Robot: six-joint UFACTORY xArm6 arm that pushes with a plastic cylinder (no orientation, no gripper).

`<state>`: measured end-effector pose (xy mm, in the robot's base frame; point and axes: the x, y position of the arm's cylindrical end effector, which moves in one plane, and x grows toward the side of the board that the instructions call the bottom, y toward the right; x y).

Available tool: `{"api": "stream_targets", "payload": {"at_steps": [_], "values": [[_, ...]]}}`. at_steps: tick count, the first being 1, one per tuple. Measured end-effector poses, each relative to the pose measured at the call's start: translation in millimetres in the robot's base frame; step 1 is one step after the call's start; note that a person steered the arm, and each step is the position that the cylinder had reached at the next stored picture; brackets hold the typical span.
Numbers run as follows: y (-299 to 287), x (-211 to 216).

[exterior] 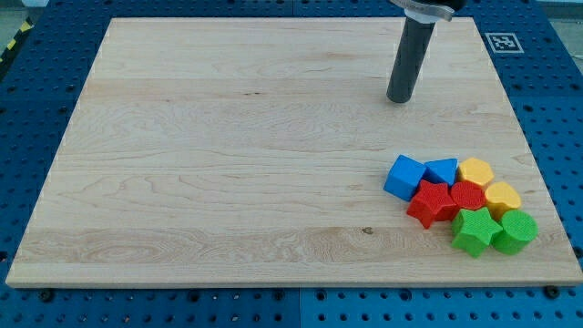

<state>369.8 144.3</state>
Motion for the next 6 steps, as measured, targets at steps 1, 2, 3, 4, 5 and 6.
{"api": "stream_targets", "payload": {"at_steps": [1, 2, 3, 4, 5, 6], "values": [[0, 0], [-29, 0], [-51, 0], [-55, 2], [-20, 24], [-1, 49]]}}
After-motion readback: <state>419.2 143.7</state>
